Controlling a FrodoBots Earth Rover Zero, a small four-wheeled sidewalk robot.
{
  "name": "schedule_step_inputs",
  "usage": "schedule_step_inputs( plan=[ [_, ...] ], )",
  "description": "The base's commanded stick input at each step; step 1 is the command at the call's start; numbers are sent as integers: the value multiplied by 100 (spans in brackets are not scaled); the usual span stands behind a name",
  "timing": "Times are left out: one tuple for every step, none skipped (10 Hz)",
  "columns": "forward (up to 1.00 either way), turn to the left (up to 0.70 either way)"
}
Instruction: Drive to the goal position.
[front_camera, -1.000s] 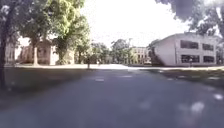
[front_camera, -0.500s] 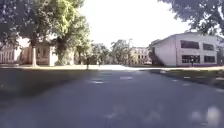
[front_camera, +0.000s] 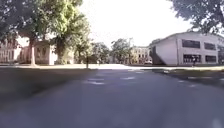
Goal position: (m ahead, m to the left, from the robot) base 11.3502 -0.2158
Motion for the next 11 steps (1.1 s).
schedule_step_inputs(
  plan=[
    [70, 0],
    [70, 0],
    [70, 0],
    [70, 0],
    [70, 0],
    [70, 0],
    [70, 0],
    [70, 0],
    [70, 0],
    [70, 0],
    [70, 0]
  ],
)
